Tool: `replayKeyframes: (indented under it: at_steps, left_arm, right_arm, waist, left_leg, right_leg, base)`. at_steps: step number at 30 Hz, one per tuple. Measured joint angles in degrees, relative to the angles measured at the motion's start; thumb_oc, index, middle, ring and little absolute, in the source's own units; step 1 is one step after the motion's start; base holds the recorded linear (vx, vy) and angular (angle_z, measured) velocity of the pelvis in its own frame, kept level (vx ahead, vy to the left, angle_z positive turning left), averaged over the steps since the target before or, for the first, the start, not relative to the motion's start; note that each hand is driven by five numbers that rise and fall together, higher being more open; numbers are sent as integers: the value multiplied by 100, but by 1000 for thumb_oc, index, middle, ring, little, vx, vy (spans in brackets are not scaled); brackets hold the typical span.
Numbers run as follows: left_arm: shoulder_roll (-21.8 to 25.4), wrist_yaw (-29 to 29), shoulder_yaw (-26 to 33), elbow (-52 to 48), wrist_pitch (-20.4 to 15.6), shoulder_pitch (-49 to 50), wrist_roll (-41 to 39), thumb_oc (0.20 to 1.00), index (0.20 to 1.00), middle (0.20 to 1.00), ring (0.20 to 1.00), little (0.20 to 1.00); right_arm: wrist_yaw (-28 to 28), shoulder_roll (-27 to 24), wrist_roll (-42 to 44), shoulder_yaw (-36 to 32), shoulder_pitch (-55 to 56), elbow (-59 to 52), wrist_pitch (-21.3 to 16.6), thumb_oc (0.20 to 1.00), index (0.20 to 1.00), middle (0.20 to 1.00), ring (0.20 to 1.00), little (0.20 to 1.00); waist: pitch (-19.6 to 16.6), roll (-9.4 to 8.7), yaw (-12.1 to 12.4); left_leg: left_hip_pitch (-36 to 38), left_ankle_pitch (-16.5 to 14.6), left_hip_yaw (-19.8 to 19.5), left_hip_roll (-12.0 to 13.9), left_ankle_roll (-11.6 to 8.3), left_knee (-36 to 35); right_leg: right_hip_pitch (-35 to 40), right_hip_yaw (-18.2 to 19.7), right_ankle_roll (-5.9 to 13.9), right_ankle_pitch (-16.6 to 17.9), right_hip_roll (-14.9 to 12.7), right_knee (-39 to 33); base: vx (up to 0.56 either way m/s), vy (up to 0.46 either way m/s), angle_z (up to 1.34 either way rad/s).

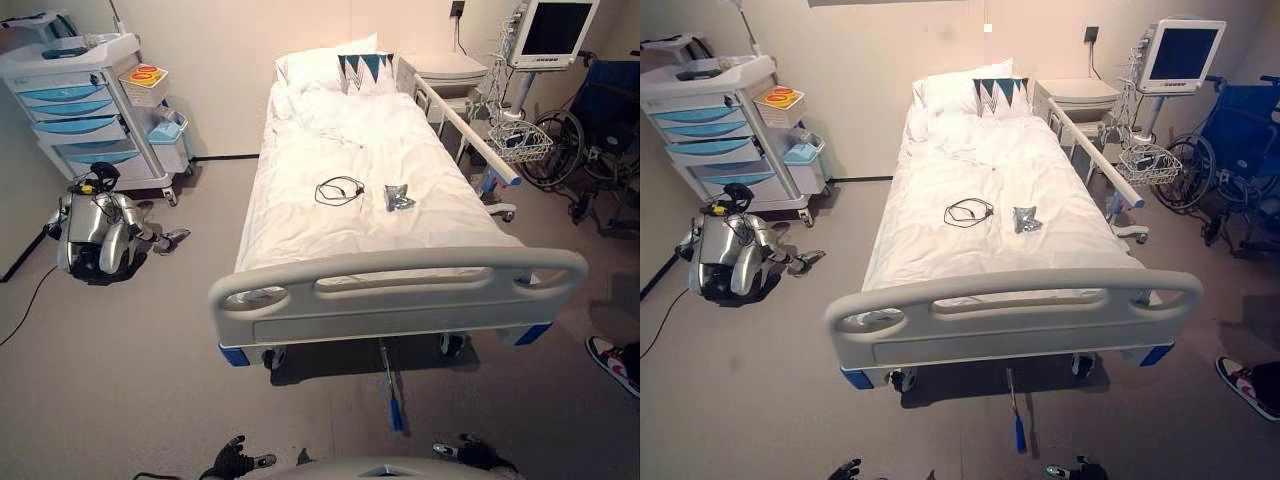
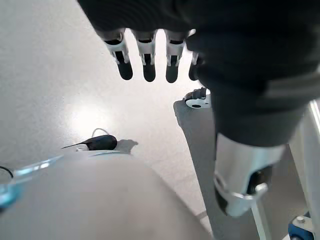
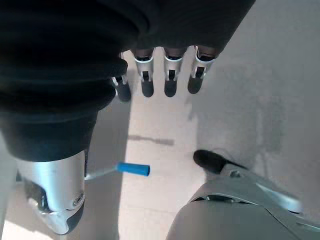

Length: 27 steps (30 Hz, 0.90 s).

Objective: Raise the hospital bed

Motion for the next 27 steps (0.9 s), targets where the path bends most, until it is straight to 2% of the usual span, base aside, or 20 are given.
replayKeyframes:
  at_steps: [17,21,23,24,25,26,27]
  left_arm:
    - [-11,-47,98,118,1,32,-191,1000,1000,1000,1000,1000]
    - [-5,26,96,-18,1,-90,-303,1000,1000,1000,1000,1000]
    - [31,114,46,-285,-11,-205,-533,1000,1000,1000,1000,1000]
    - [36,191,29,-539,-56,-401,-725,1000,1000,1000,1000,1000]
    - [36,191,29,-539,-56,-401,-725,1000,1000,1000,1000,1000]
    - [22,251,-10,-871,-131,-610,-907,1000,1000,1000,1000,1000]
    - [13,272,-8,-981,-155,-713,-965,1000,1000,1000,1000,1000]
  right_arm:
    - [-3,-1,220,-6,-67,-5,-10,1000,1000,1000,1000,1000]
    - [-33,1,481,32,-428,-158,-24,1000,1000,1000,1000,1000]
    - [-107,-23,588,159,-678,-348,-49,1000,1000,1000,1000,1000]
    - [-172,-22,660,185,-960,-475,-90,1000,1000,1000,1000,1000]
    - [-172,-22,660,185,-960,-475,-90,1000,1000,1000,1000,1000]
    - [-216,-20,705,203,-1216,-618,-102,1000,1000,1000,1000,1000]
    - [-230,-8,734,212,-1381,-650,-107,1000,1000,1000,1000,1000]
  waist:
    - [74,-6,-5]
    - [428,54,6]
    - [609,29,-5]
    - [872,62,5]
    - [872,62,5]
    - [1187,101,7]
    - [1261,127,22]
  left_leg:
    - [-180,18,-22,-3,-29,43]
    - [-445,45,-28,-16,-15,197]
    - [-750,38,-27,-14,-10,402]
    - [-1043,77,-54,-26,3,555]
    - [-1043,77,-54,-26,3,555]
    - [-1229,85,-100,-32,5,694]
    - [-1300,86,-102,-31,5,755]
  right_leg:
    - [-148,-3,0,5,-1,10]
    - [-500,10,-19,-11,-18,217]
    - [-831,36,-42,-69,-64,503]
    - [-1088,25,-60,-51,-86,645]
    - [-1088,25,-60,-51,-86,645]
    - [-1240,21,-80,-34,-114,744]
    - [-1315,17,-86,-41,-112,809]
  base:
    - [-25,-5,3]
    - [-201,-5,-2]
    - [-144,-10,2]
    - [-81,-10,9]
    - [-238,-39,14]
    - [-159,-29,6]
    - [-235,-29,6]
